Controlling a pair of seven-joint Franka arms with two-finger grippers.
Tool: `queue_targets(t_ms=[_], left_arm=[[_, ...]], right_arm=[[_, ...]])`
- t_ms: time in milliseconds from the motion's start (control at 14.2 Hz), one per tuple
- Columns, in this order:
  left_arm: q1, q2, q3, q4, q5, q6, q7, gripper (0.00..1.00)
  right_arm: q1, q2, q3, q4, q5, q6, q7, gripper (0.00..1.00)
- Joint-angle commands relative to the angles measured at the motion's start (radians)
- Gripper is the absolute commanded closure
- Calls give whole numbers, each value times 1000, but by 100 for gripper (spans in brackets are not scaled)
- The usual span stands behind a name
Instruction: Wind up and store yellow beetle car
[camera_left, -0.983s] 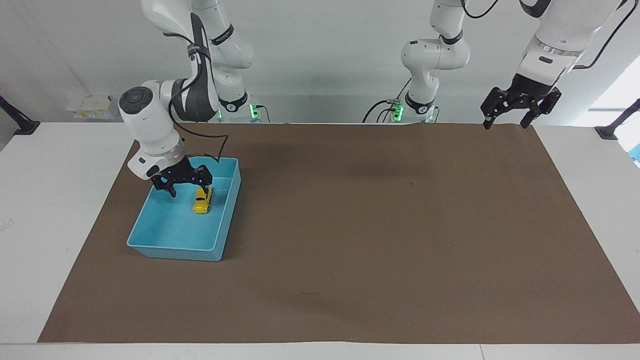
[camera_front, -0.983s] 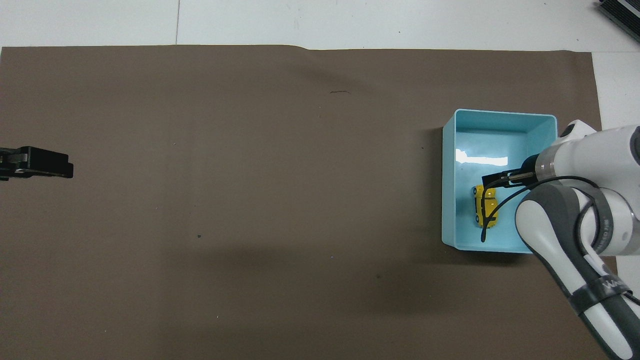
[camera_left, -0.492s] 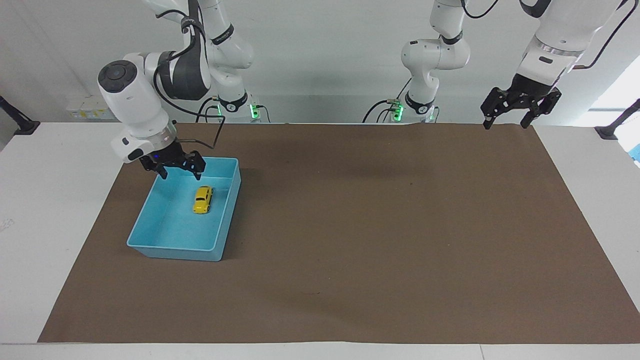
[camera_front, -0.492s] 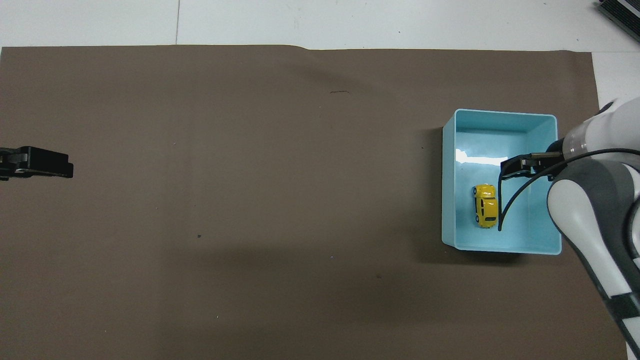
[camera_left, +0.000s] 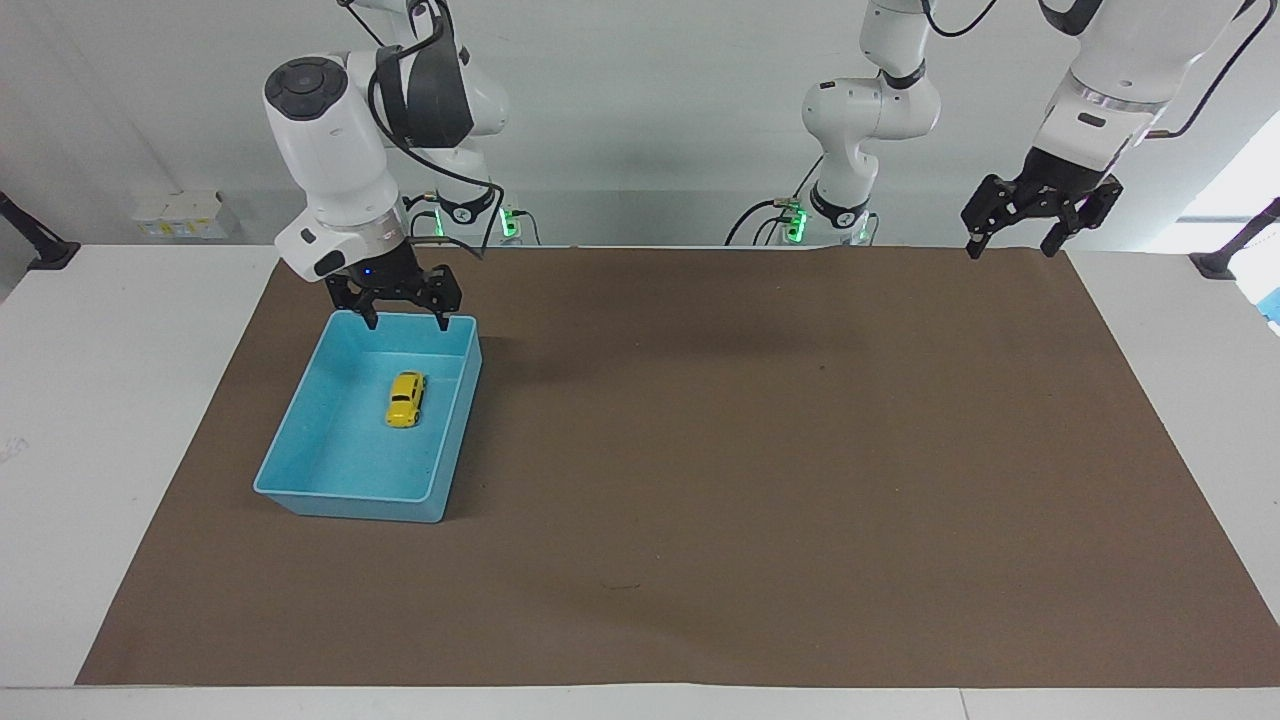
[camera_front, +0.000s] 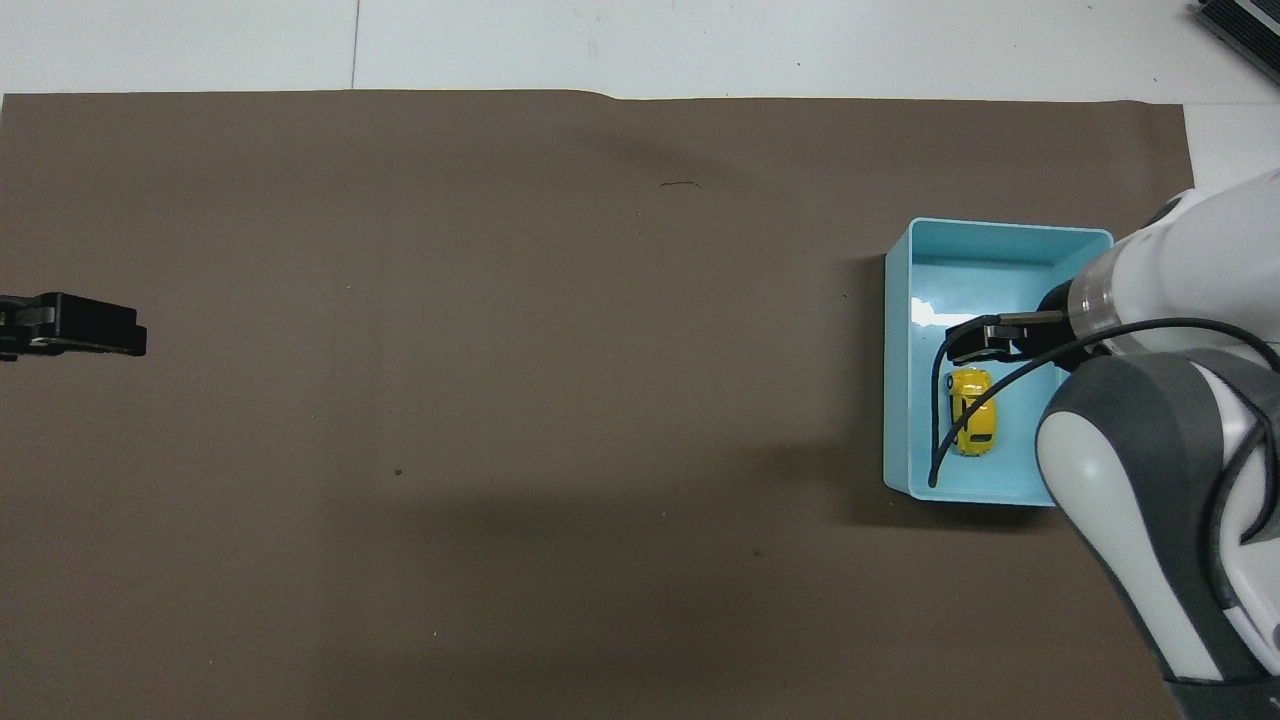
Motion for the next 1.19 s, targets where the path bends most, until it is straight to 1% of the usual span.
queue_targets(t_ms=[0,211,281,351,492,632,843,983,1124], left_arm=[[15,2,-9,10,2,-18,4,0],[15,2,-11,10,2,-18,4,0],[15,2,-11,10,2,-18,4,0],[15,2,-11,10,2,-18,4,0],[15,2,-11,10,2,-18,4,0],[15,2,-9,10,2,-18,4,0],[15,2,-11,10,2,-18,4,0],[15,2,-11,10,2,-18,4,0],[15,2,-11,10,2,-20,4,0]], right_arm=[[-21,-3,-13,69,4,-78,-58,0],[-30,-2,-13,172,25,-204,-60,0],[-51,4,-18,212,62,-253,-60,0],[-73,2,-24,229,97,-282,-60,0],[-84,-17,-27,229,96,-285,-61,0],[-70,-41,-22,222,91,-285,-58,0],[-70,-37,-21,229,87,-285,-68,0],[-70,-26,-24,234,82,-329,-101,0],[-71,-14,-19,293,48,-360,-115,0]])
